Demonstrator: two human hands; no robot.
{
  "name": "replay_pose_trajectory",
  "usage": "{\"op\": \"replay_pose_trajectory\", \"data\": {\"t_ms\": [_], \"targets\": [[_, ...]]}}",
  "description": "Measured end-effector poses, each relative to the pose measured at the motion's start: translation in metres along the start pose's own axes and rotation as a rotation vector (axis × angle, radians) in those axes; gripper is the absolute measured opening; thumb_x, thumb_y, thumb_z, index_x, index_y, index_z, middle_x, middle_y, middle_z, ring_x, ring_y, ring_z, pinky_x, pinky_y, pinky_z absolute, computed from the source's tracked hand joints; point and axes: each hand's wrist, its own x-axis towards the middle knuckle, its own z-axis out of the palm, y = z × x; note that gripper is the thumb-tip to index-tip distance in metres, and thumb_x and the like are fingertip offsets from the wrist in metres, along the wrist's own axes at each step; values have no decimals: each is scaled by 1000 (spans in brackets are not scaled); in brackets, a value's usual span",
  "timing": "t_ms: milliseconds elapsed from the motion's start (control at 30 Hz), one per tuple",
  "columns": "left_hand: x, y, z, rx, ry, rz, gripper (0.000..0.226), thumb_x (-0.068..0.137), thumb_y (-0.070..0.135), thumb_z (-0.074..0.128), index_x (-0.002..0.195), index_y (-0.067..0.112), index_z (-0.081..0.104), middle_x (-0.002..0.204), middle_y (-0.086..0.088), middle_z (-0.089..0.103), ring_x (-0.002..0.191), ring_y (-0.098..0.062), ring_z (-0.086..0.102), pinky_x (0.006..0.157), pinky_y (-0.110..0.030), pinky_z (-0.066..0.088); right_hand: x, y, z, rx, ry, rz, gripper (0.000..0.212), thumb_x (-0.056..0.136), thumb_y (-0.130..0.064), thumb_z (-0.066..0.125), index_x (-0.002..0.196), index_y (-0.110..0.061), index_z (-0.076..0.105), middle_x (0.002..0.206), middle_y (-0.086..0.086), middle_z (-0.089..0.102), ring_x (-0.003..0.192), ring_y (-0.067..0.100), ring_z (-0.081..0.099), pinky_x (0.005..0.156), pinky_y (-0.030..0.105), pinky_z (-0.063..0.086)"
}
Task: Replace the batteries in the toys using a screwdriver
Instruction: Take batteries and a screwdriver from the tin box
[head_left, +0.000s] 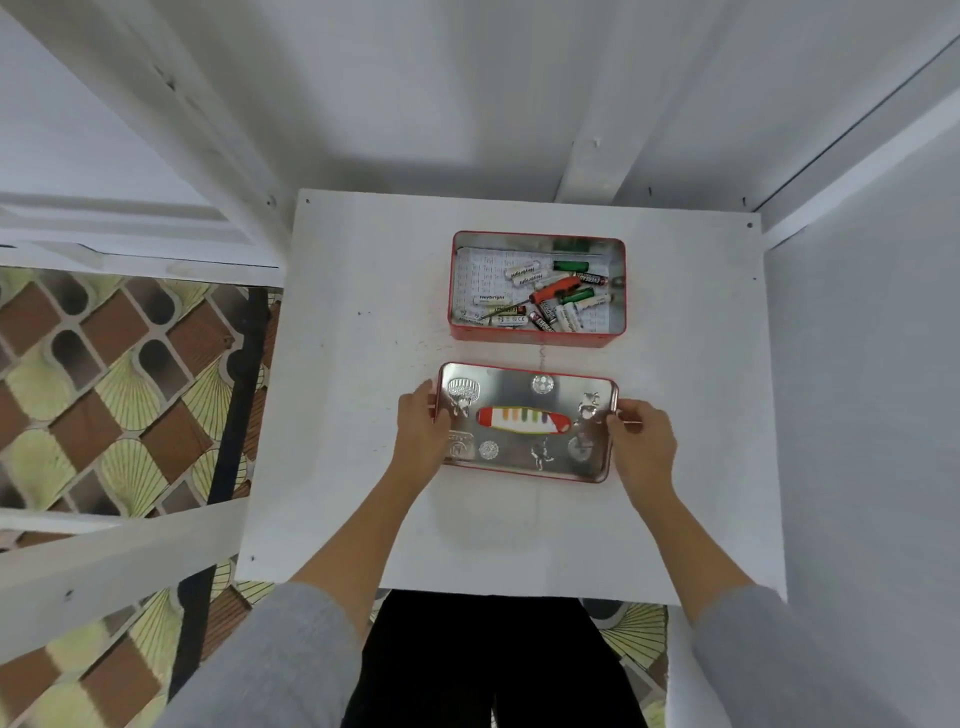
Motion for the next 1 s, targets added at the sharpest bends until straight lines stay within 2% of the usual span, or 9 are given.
{"op": "replay_pose_trajectory", "data": {"t_ms": [133, 267, 333, 400, 500, 567, 700, 833, 1000], "targets": [[1, -7, 0, 40, -22, 14, 33, 89, -7, 36, 112, -1, 59, 106, -12, 45, 100, -27, 53, 87, -33, 47, 1, 4, 3, -83, -156, 22, 24, 86, -3, 55, 108, -6, 62, 104, 12, 48, 89, 23, 52, 79, 21, 36], [8, -19, 0, 32, -25, -18, 32, 80, 7, 40, 101, 4, 64, 100, -18, 59, 100, -37, 58, 86, -51, 51, 4, 5, 2, -132, -212, -6, 22, 86, -5, 57, 107, -3, 63, 108, 15, 52, 86, 20, 52, 76, 19, 34], [6, -13, -5, 28, 1, -33, 32, 88, 6, 46, 116, 4, 61, 111, -10, 55, 110, -29, 52, 98, -44, 44, 5, 1, -3, -120, -175, -10, 28, 86, -5, 57, 114, -4, 59, 112, 14, 54, 94, 23, 55, 79, 17, 33], [3, -5, -11, 34, 132, 17, 33, 93, 1, 48, 126, 1, 54, 120, -13, 50, 111, -25, 50, 100, -34, 40, 7, -6, -11, -74, -90, -53, 28, 86, -2, 56, 115, -3, 59, 112, 14, 56, 96, 22, 56, 80, 15, 34], [6, 15, -22, 12, 263, 222, 26, 91, -5, 50, 115, 1, 60, 106, -8, 54, 96, -19, 53, 93, -35, 45, 12, -29, -21, -14, 16, -197, 20, 85, 1, 57, 104, -2, 63, 103, 14, 59, 82, 17, 55, 77, 18, 38], [19, 35, -24, 40, 232, 345, 23, 90, -4, 54, 110, 3, 63, 99, -3, 57, 91, -17, 55, 85, -31, 46, 21, -50, -20, -12, 22, -292, 15, 84, 0, 59, 97, -4, 65, 97, 11, 59, 76, 15, 54, 73, 19, 40], [53, 70, -17, 90, 123, 509, 23, 87, -5, 58, 107, 3, 66, 92, 0, 58, 83, -13, 53, 74, -11, 39, 47, -87, 1, -142, -59, -378, 7, 84, -8, 62, 88, -12, 66, 92, 1, 56, 79, 15, 54, 73, 29, 45], [88, 91, -2, 119, 22, 527, 25, 87, -8, 58, 108, 1, 67, 94, -8, 62, 82, -12, 52, 72, -2, 38, 70, -108, 29, -351, -111, -384, 13, 87, -12, 59, 92, -13, 71, 98, 0, 62, 93, 18, 55, 67, 27, 39], [117, 96, 12, 144, -16, 505, 26, 89, -9, 55, 110, -1, 67, 100, -9, 62, 85, -13, 53, 71, 0, 39, 93, -114, 52, -582, -177, -418, 17, 89, -17, 58, 96, -15, 73, 106, 2, 66, 93, 20, 60, 64, 28, 46]]}}
